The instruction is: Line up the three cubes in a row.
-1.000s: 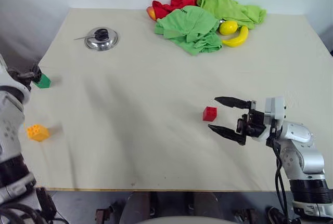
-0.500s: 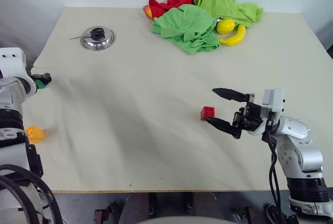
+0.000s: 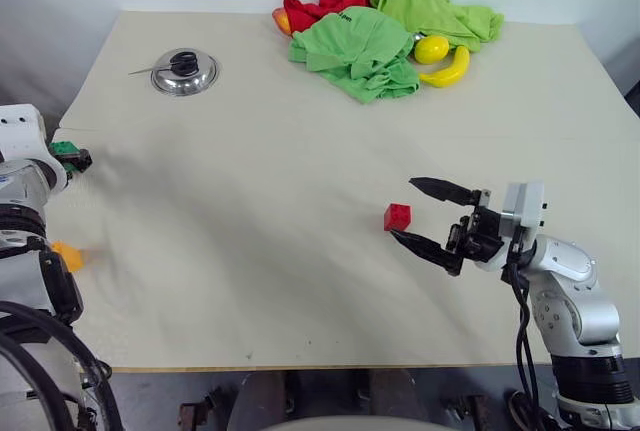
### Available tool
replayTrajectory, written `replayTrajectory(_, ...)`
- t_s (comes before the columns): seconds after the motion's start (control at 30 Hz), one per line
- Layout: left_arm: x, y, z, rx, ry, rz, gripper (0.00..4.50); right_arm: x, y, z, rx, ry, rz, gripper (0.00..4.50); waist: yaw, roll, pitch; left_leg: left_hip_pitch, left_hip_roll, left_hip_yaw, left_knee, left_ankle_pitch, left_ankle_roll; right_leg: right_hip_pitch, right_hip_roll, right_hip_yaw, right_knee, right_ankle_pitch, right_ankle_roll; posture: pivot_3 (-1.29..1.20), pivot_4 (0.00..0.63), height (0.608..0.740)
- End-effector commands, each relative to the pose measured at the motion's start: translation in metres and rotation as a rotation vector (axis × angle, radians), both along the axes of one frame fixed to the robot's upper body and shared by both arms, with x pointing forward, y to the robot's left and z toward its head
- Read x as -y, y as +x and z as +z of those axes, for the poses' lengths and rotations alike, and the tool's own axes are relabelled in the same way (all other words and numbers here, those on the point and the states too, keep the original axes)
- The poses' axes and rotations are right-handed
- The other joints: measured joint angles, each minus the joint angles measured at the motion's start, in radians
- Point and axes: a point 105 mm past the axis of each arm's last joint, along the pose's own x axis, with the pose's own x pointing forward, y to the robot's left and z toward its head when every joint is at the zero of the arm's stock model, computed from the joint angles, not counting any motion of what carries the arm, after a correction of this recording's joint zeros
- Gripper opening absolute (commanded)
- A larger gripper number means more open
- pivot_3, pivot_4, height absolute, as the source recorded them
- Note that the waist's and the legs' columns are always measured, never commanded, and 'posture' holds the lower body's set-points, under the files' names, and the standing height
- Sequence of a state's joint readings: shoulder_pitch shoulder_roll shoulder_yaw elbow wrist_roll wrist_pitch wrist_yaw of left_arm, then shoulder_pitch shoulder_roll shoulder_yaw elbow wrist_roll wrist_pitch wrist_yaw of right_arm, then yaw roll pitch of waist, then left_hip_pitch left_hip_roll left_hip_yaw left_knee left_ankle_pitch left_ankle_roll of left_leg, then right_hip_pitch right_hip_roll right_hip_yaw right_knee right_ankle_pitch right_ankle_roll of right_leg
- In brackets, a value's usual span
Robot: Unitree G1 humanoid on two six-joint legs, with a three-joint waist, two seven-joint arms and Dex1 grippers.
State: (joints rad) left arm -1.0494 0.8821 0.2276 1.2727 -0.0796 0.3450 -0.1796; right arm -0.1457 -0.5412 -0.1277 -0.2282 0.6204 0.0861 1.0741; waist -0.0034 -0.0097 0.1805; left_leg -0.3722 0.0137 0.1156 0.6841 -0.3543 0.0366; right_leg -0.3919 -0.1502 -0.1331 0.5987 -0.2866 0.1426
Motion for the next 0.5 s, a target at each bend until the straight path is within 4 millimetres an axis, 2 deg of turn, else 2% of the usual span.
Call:
replayTrajectory(0.03, -0.004, 0.0, 0.013, 0.053, 0.02, -0.012, 2.97, 0.004, -0.002, 0.01, 0.054, 0.019, -0.022, 4.5, 0.0, 0.0, 0.0, 0.0, 0.0, 0.001, 0.0, 0.0, 0.0, 0.0, 0.0, 0.0, 0.0, 0.0, 0.0, 0.0, 0.15, 0.74)
replayTrajectory(0.2, -0.002, 0.0, 0.011, 0.065, 0.017, -0.04, 1.45, 0.006, -0.001, 0.01, 0.053, 0.011, -0.035, 4.5, 0.0, 0.0, 0.0, 0.0, 0.0, 0.002, 0.0, 0.0, 0.0, -0.001, 0.0, 0.0, 0.001, 0.0, 0.0, 0.0, 0.15, 0.74)
replayTrajectory(0.3, 0.008, 0.005, 0.017, 0.102, 0.007, -0.132, 1.45, 0.008, 0.0, 0.01, 0.054, 0.003, -0.048, 4.5, 0.0, 0.0, 0.0, 0.0, 0.0, 0.003, 0.0, 0.0, 0.0, -0.001, 0.0, 0.0, 0.001, 0.0, 0.0, 0.0, 0.15, 0.74)
replayTrajectory(0.4, 0.064, 0.023, 0.056, 0.292, 0.002, -0.547, 1.45, 0.018, -0.001, 0.008, 0.055, -0.029, -0.08, 4.5, 0.005, 0.0, 0.0, 0.0, 0.0, 0.006, 0.001, 0.0, 0.0, -0.001, 0.0, 0.0, 0.002, 0.0, 0.0, 0.0, 0.15, 0.74)
replayTrajectory(0.47, 0.095, 0.021, 0.067, 0.329, 0.0, -0.778, 1.45, 0.026, -0.002, 0.009, 0.055, -0.044, -0.1, 4.5, 0.008, -0.001, 0.0, -0.002, 0.0, 0.007, 0.002, 0.0, 0.0, -0.001, 0.0, 0.0, 0.002, 0.0, 0.0, 0.0, 0.15, 0.74)
replayTrajectory(0.5, 0.121, 0.014, 0.069, 0.331, 0.014, -0.963, 1.45, 0.032, -0.004, 0.01, 0.053, -0.056, -0.115, 4.5, 0.006, -0.001, 0.0, -0.002, 0.0, 0.007, 0.003, 0.0, 0.0, -0.001, 0.0, 0.0, 0.002, 0.0, 0.0, 0.0, 0.15, 0.74)
